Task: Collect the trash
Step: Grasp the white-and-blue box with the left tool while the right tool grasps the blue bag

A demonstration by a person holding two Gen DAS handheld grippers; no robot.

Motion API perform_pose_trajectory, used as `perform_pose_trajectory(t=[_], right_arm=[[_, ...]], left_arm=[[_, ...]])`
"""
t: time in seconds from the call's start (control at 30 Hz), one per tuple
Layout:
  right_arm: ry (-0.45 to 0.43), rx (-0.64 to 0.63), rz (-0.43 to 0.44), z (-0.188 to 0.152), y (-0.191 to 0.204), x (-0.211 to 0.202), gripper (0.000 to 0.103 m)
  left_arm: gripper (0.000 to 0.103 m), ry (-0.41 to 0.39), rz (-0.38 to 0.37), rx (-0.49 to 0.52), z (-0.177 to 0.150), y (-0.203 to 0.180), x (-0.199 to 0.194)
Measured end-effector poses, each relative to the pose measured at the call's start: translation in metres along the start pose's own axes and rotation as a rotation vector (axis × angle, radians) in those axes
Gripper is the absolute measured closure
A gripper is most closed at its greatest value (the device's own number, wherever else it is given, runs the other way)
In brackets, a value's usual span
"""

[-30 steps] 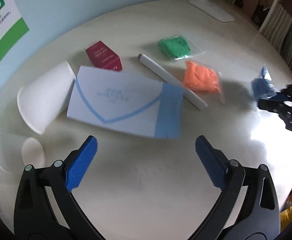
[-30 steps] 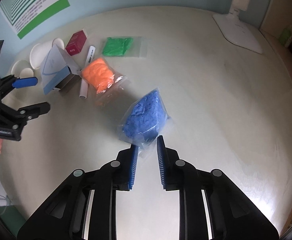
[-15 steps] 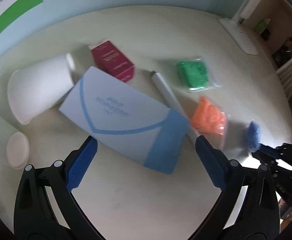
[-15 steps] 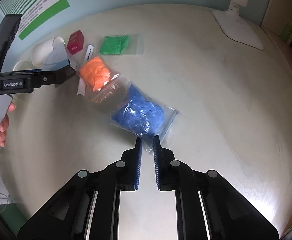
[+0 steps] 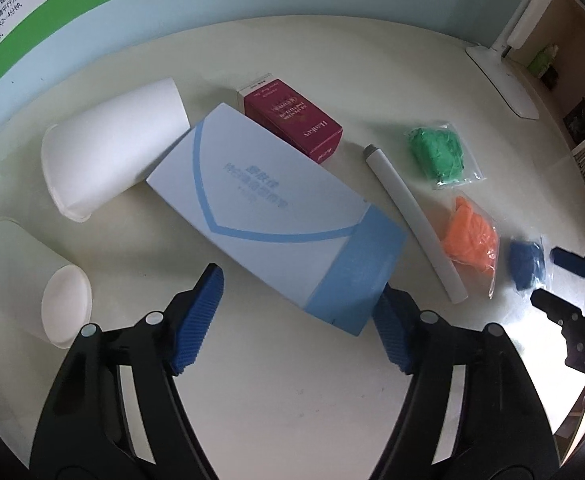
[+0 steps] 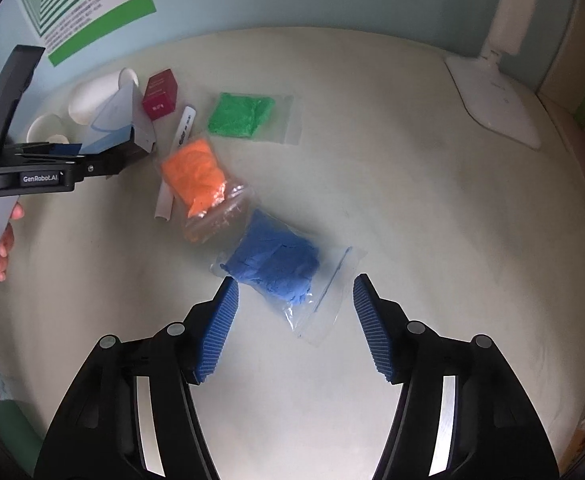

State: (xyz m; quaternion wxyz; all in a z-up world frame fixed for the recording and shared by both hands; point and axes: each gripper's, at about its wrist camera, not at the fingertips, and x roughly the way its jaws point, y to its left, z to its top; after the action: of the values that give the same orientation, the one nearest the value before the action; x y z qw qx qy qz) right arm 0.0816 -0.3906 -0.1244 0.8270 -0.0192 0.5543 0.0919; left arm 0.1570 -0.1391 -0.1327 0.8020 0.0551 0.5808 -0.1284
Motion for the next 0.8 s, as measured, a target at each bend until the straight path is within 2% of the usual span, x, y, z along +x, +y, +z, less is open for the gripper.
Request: perform_pose_trajectory(t=[0.03, 0.1, 0.27, 0.47, 0.57, 0.7, 0.8], right_arm=[[-0.002, -0.018, -0.004, 0.003, 0.002, 0.001, 0.039], [0.001, -0.042, -0.012, 0.006, 0.004, 0.003, 0.038], [0.017, -0.046, 0.002, 0.013, 0.002, 0.011, 0.038], [0.013, -0.047, 0.016, 0.017, -0.001, 0.015, 0.038], [0.015, -0.061, 0.016, 0.017, -0.002, 0.019, 0.038], [0.012, -0.104, 0.003, 0.019, 0.001, 0.025, 0.038], [0.003, -0.125, 0.011, 0.021, 0.003, 0.027, 0.038]], left_arm=[[0.02, 0.01, 0.002, -0.005, 0.0, 0.001, 0.0], [0.006, 0.014, -0.008, -0.023, 0.001, -0.002, -0.001], [0.007, 0.031, -0.049, -0.067, 0.004, -0.008, -0.006], [0.007, 0.03, -0.003, -0.144, 0.018, -0.01, -0.003], [0.007, 0.046, 0.029, -0.196, 0.022, 0.0, 0.005], [0.007, 0.04, 0.016, -0.282, 0.024, 0.018, 0.011], [0.014, 0.033, 0.002, -0.307, 0.023, 0.027, 0.012]])
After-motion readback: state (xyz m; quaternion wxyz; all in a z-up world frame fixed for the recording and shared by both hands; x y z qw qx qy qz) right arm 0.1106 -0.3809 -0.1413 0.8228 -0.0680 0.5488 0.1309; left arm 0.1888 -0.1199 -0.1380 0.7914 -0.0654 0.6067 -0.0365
